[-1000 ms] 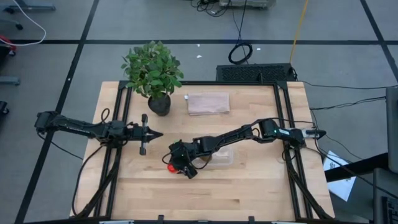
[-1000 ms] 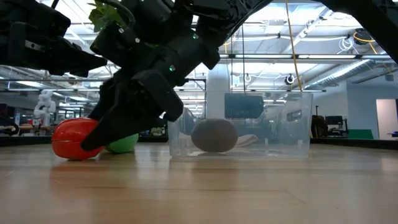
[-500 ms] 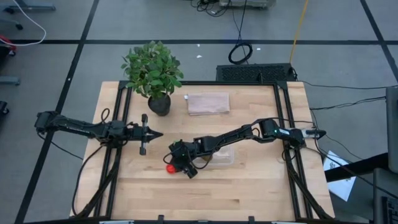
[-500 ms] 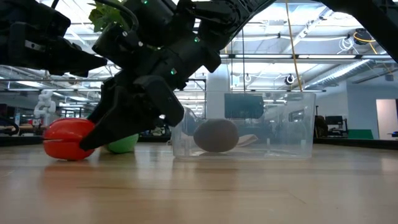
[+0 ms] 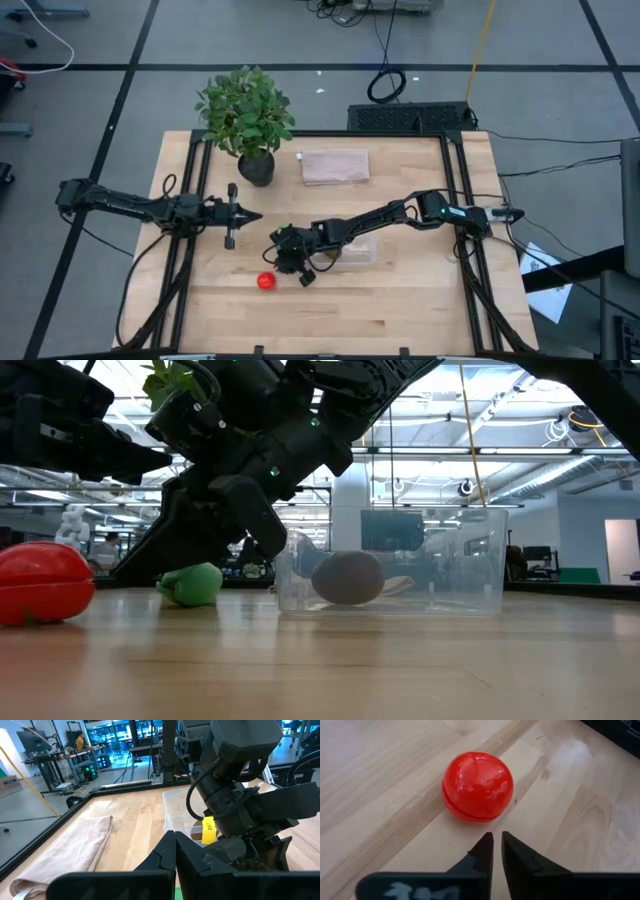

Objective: Pick and placing Produce into tupperware
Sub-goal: Put the red tomato into the transparent bin

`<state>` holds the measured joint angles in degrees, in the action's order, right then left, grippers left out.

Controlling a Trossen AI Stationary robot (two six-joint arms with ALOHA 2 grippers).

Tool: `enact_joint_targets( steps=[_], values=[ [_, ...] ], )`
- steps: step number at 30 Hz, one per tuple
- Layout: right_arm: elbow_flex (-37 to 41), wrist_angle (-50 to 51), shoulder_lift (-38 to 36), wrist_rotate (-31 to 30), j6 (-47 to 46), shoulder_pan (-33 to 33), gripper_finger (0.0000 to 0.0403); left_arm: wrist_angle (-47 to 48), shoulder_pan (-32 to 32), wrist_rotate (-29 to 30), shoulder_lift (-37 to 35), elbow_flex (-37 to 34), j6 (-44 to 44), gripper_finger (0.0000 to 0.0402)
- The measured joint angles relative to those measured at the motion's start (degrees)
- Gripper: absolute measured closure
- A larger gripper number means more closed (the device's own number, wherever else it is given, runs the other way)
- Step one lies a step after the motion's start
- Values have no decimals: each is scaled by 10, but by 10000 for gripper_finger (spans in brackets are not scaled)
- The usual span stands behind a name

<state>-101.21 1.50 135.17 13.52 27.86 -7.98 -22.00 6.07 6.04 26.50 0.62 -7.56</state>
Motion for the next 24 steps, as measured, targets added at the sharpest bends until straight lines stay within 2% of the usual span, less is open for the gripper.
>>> enact_joint_targets(
  steps=[16,24],
  values=[
    [0,1,0,-4,-1,0,402,0,0,0,0,0,-1,401],
    [0,1,0,-5,-6,0,391,0,0,0,0,0,-2,401]
  ],
)
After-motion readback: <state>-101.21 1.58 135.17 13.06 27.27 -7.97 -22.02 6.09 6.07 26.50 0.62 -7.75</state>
